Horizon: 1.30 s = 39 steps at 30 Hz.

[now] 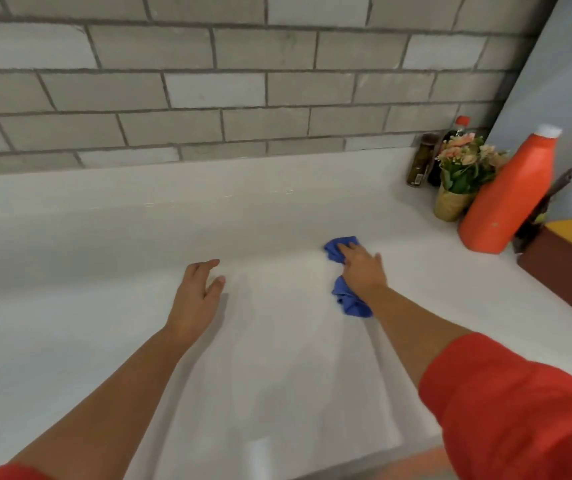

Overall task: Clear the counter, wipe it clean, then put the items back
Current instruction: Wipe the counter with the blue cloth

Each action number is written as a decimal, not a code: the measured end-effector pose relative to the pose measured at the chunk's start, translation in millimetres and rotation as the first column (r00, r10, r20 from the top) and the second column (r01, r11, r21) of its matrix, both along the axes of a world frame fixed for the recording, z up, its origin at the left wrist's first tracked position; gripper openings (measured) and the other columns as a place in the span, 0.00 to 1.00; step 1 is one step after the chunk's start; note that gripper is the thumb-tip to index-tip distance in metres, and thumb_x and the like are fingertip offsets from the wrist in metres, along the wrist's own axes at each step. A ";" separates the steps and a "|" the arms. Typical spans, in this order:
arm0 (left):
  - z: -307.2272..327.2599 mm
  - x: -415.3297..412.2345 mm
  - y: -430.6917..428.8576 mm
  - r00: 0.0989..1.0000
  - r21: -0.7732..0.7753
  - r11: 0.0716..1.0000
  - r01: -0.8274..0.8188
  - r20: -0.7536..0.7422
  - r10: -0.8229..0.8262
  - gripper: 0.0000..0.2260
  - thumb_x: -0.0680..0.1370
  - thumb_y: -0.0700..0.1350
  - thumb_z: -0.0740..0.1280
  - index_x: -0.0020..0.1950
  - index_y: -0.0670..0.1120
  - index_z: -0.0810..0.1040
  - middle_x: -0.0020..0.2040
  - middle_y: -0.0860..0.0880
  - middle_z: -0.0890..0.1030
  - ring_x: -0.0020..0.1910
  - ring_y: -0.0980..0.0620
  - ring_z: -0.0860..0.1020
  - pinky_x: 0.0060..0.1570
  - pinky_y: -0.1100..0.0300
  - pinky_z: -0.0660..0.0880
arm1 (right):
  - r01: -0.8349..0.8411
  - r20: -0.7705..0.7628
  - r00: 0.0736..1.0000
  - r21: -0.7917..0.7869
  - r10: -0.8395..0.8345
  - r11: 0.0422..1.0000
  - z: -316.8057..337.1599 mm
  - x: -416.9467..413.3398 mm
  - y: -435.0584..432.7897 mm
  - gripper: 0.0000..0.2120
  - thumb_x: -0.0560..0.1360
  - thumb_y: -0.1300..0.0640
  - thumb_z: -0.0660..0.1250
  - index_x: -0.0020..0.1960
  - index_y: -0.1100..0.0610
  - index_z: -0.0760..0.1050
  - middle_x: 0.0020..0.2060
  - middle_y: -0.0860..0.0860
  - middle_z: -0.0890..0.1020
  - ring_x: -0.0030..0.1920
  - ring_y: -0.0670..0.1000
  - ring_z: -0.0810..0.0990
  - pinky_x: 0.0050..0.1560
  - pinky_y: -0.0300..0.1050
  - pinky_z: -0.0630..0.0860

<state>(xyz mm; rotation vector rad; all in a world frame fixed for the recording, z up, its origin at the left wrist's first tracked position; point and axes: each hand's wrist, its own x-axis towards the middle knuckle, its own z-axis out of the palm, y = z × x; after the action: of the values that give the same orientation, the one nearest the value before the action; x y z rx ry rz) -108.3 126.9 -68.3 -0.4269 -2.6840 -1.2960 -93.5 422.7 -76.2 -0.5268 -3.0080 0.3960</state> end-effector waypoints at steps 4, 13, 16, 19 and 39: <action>-4.2 26.1 31.0 0.999 -0.012 0.999 0.051 0.018 -0.051 0.17 0.80 0.42 0.60 0.69 0.46 0.68 0.68 0.47 0.67 0.65 0.50 0.70 0.61 0.62 0.64 | 0.143 0.024 0.989 0.057 -0.145 0.988 -1.0 38.1 66.8 0.27 0.78 0.64 0.54 0.76 0.53 0.55 0.74 0.55 0.60 0.74 0.55 0.56 0.72 0.55 0.55; -0.5 80.1 25.4 0.999 -0.053 0.998 0.025 0.045 -0.023 0.17 0.80 0.41 0.60 0.69 0.44 0.68 0.68 0.47 0.67 0.66 0.51 0.70 0.57 0.73 0.60 | 0.400 -0.071 0.914 -0.017 -0.400 0.916 -11.0 113.9 115.8 0.23 0.73 0.70 0.57 0.68 0.64 0.67 0.61 0.66 0.71 0.62 0.64 0.68 0.63 0.58 0.65; 6.7 79.7 16.6 1.000 -0.076 0.997 0.006 0.022 -0.004 0.17 0.80 0.41 0.60 0.69 0.43 0.69 0.68 0.46 0.67 0.64 0.49 0.71 0.54 0.75 0.60 | 0.397 -0.098 0.913 -0.005 -0.396 0.918 -10.2 123.1 79.4 0.23 0.72 0.70 0.58 0.67 0.65 0.67 0.60 0.66 0.71 0.62 0.65 0.68 0.62 0.56 0.65; 11.3 84.5 12.6 0.999 -0.072 0.996 0.045 0.001 -0.045 0.17 0.80 0.42 0.60 0.69 0.44 0.69 0.67 0.47 0.68 0.54 0.51 0.74 0.50 0.73 0.62 | 0.302 -0.115 0.947 0.002 -0.300 0.953 -12.8 128.3 25.0 0.25 0.73 0.68 0.57 0.70 0.64 0.64 0.63 0.65 0.70 0.64 0.64 0.67 0.63 0.55 0.66; 9.9 130.1 -130.4 0.995 -0.174 0.981 0.090 0.051 -0.082 0.15 0.82 0.40 0.55 0.67 0.40 0.70 0.66 0.44 0.70 0.64 0.49 0.70 0.57 0.73 0.58 | -0.286 -0.185 0.948 -0.153 0.257 0.946 -14.2 125.6 -310.1 0.25 0.79 0.63 0.52 0.75 0.57 0.56 0.74 0.57 0.60 0.75 0.56 0.54 0.75 0.48 0.51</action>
<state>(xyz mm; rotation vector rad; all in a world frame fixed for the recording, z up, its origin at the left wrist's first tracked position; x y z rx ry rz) 21.9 -3.5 -58.4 -0.5470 -2.8584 -1.1029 32.1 112.6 -90.3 -0.0759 -2.9043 0.6940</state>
